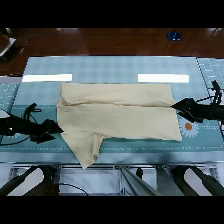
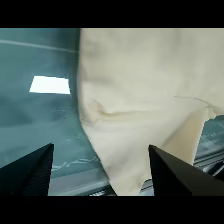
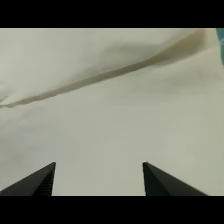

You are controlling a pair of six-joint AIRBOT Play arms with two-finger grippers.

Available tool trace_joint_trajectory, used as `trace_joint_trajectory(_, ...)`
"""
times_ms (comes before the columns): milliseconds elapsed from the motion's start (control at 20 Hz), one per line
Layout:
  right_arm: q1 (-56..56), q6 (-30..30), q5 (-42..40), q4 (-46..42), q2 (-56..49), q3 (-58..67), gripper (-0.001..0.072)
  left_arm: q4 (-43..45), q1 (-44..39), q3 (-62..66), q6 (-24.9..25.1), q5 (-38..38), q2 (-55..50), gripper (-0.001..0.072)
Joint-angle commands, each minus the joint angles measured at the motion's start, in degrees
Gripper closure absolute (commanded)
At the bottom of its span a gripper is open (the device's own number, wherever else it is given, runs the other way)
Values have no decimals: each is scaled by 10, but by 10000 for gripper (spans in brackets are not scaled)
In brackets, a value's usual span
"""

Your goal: Fold the shirts.

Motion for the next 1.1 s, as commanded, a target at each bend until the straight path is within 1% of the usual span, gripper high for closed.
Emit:
trace_joint_trajectory(0,9,-3,-8,30,13,-16,80,-54,-52,-60,22,41,11,7)
trace_joint_trajectory(200,-8,8,-28,27,13,-14,80,-106,-123,-98,22,87,11,7)
trace_joint_trajectory(350,-112,14,-5,16,13,-11,81,-108,-162,-111,20,119,11,14)
trace_joint_trajectory(400,-147,20,13,-16,13,-11,81,-108,-168,-110,4,136,11,211)
trace_joint_trajectory(450,-171,33,34,-64,13,-13,81,-114,-169,-110,1,148,12,578)
trace_joint_trajectory(500,-186,50,59,-121,13,-18,81,-125,-169,-110,7,156,12,661)
trace_joint_trajectory(600,-191,83,108,-226,13,-48,81,-149,-169,-109,14,158,12,676)
trace_joint_trajectory(650,-191,85,122,-239,13,-68,81,-162,-169,-109,24,158,12,676)
trace_joint_trajectory(700,-191,86,123,-233,13,-89,81,-171,-169,-109,24,158,12,676)
trace_joint_trajectory(800,-191,69,108,-185,13,-123,82,-176,-169,-109,33,158,12,676)
trace_joint_trajectory(850,-191,68,101,-175,13,-135,82,-176,-169,-109,34,158,12,676)
trace_joint_trajectory(950,-191,66,79,-170,13,-140,82,-176,-169,-109,53,158,12,676)
trace_joint_trajectory(1050,-191,61,56,-167,13,-140,90,-177,-169,-109,54,158,12,676)
